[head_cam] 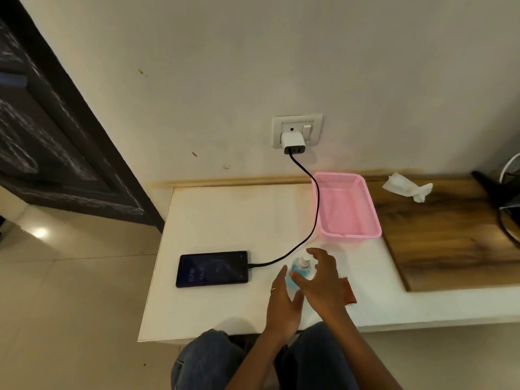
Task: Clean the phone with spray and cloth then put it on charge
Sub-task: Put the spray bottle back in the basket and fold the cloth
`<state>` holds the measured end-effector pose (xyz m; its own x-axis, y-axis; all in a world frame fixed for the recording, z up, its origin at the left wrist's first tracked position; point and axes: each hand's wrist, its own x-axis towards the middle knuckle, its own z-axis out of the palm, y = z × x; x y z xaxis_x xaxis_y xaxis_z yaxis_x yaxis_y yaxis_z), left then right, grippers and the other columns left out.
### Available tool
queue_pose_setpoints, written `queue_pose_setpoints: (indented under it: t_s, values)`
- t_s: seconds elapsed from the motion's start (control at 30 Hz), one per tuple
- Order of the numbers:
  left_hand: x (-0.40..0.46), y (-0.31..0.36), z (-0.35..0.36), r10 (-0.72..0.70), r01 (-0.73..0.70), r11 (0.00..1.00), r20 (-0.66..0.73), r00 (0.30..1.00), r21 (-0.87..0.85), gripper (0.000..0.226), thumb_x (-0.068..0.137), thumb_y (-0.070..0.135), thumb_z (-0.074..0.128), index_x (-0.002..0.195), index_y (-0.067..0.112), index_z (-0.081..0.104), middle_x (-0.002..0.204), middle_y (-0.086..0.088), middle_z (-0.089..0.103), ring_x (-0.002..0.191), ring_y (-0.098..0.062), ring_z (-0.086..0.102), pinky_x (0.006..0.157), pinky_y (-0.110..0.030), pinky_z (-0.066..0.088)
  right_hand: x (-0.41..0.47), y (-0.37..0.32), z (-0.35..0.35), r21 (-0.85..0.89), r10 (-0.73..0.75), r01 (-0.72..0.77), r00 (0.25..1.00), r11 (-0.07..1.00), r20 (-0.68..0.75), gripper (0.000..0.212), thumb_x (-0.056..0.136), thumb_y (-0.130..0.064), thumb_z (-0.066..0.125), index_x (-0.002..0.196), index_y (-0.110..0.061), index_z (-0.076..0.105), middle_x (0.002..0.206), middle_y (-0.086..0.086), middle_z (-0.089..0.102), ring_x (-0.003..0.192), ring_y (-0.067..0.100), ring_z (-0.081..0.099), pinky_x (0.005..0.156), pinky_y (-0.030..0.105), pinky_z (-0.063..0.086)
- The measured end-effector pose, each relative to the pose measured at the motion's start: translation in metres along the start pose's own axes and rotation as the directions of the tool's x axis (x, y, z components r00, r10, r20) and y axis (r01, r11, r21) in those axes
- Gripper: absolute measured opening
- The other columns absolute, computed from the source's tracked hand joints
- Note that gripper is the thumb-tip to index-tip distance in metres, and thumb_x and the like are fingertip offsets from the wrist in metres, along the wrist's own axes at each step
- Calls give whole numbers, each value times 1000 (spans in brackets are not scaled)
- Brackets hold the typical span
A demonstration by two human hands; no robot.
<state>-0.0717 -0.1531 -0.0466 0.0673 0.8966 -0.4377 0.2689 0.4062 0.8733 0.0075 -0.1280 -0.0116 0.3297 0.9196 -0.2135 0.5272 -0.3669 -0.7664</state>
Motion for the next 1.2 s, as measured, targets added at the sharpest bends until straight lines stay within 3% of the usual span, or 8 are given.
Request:
queue_pose_setpoints:
  t_s: [0.07,0.2,0.37,0.47,0.57,0.7,0.83,1.2]
  values:
    - [1,-4,2,-28,29,999,25,999,-16,49,97,16,45,142,11,27,152,-9,32,137,-25,37,115,-41,30,2,3,6,39,51,-53,998,998,35,51,85,-24,66,128,-12,44,133,5,50,117,20,50,96,25,41]
    - [4,-8,6,-37,37,995,1,999,95,55,96,27,49,145,18,26,153,0,31,138,-18,36,115,-32,30,3,14,6,111,19,-26,998,993,60,41,83,-22,68,120,-15,50,121,9,57,97,19,56,81,25,46]
    - [12,-4,19,18,-21,991,25,1000,132,55,95,34,49,144,26,26,152,5,32,136,-13,37,111,-27,30,16,22,-9,193,207,-207,978,959,20,47,86,-31,62,126,-10,48,130,9,55,115,24,55,102,36,40]
    - [22,4,28,92,-99,986,60,994,132,57,94,37,50,144,30,24,152,6,32,136,-12,37,110,-30,33,26,15,-36,370,180,-136,980,919,-85,36,84,-30,64,115,-17,53,113,1,62,103,22,61,90,30,51]
    - [33,12,32,132,-150,974,111,985,168,61,94,41,49,147,30,20,154,7,29,138,-13,34,111,-33,32,50,1,-65,294,6,69,969,953,-246,35,83,-25,67,114,-12,54,105,-2,61,94,15,60,83,23,48]
    - [48,20,32,146,-178,961,158,977,212,62,95,39,47,149,30,18,156,7,26,142,-15,29,114,-37,28,108,-12,-90,186,-91,163,934,969,-346,46,82,-25,70,119,-7,52,112,5,63,92,12,58,74,19,47]
    - [56,20,31,147,-196,945,197,969,263,59,96,33,48,149,27,21,155,4,29,141,-17,29,114,-35,28,170,-9,-90,129,-115,156,953,979,-280,48,82,-24,70,121,-4,49,118,13,61,100,22,61,83,30,52]
    - [62,-2,34,121,-203,918,248,961,341,55,96,30,48,146,23,28,151,3,35,138,-15,32,112,-28,28,235,12,-64,-5,-134,138,952,990,-275,48,83,-22,68,122,-3,46,119,14,60,103,26,60,83,28,46]
